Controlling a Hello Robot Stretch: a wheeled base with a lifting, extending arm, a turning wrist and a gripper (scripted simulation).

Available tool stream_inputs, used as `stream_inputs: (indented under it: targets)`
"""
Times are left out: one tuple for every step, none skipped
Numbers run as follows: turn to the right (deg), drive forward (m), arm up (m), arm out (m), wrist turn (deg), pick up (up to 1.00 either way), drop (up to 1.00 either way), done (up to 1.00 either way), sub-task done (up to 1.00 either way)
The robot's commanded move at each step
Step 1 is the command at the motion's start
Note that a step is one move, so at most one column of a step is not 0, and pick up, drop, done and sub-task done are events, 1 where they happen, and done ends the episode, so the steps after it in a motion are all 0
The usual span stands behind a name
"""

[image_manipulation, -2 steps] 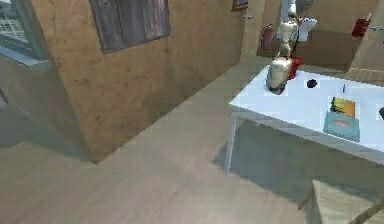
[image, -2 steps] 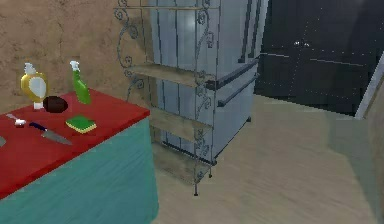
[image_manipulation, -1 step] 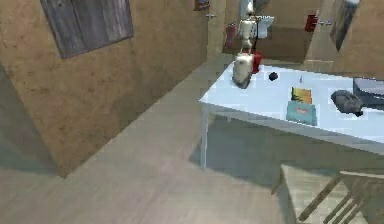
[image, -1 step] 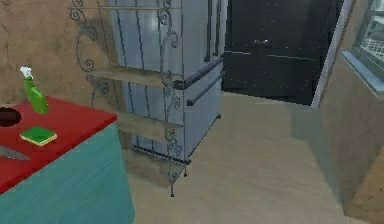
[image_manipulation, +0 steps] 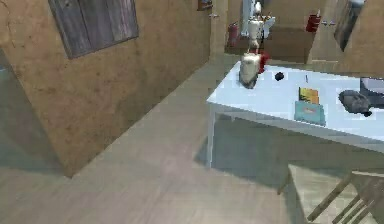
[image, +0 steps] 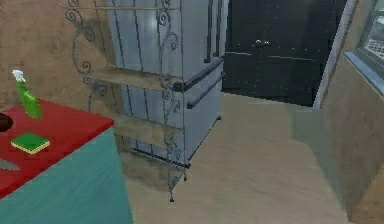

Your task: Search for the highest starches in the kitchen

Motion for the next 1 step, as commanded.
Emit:
stream_inputs:
  targets:
    - [-45.0,0.00,0.00,0.00,0.0,0.00,0.00,0.00,0.00]
